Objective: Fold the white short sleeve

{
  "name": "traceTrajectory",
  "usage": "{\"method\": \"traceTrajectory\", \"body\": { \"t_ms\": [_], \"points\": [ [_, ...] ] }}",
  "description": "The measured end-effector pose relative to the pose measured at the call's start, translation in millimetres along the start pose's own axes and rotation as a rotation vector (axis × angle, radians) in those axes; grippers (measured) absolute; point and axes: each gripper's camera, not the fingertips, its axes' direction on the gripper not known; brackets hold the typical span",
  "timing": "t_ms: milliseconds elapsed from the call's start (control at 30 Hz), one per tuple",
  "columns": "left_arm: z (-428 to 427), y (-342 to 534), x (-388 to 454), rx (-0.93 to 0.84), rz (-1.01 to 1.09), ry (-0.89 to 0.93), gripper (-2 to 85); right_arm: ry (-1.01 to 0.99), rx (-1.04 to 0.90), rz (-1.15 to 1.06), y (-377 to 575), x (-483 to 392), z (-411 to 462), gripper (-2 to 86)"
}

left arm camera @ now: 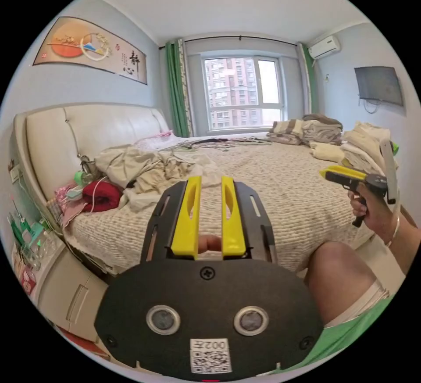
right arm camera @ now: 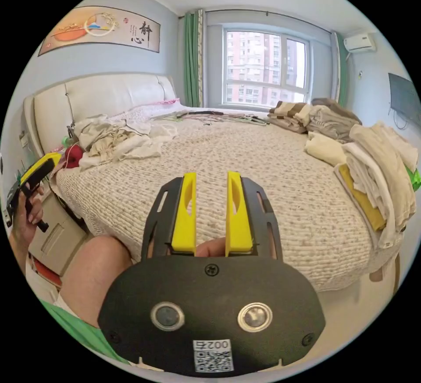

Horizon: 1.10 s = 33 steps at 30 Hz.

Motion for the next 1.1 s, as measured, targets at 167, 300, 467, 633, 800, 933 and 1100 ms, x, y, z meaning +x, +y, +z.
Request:
{"method": "traceTrajectory", "body": {
  "t_ms": [167, 300, 467, 633, 800, 933, 1100],
  "points": [
    [36, -14, -49, -0.023, 0.054, -0.167, 7.4, 0.091, -0.280, -0.122, 4, -18, 77, 5.4],
    [94, -46, -91, -0.085, 0.031, -0.257, 8.5, 0.083, -0.283, -0.131, 0, -17, 81, 5.0],
    [186, -96, -130, -0.139, 0.057, -0.382, 9.3, 0.103, -0.288, -0.164, -4, -19, 87, 4.9],
    [282, -141, -156, -0.301, 0.068, -0.431, 9.2, 0.058, -0.301, -0.120, -8, -8, 90, 4.8],
    [283, -155, -164, -0.375, -0.112, -0.276, 0.4, 0.031, -0.301, -0.086, -9, 1, 90, 4.8],
    [162, -175, -99, -0.025, -0.138, 0.110, -0.8, 0.032, -0.300, -0.093, -7, 5, 88, 4.9],
    [17, -157, 17, 0.194, 0.070, 0.552, -1.0, -0.041, -0.312, -0.029, -8, 23, 80, 4.3]
  ]
}}
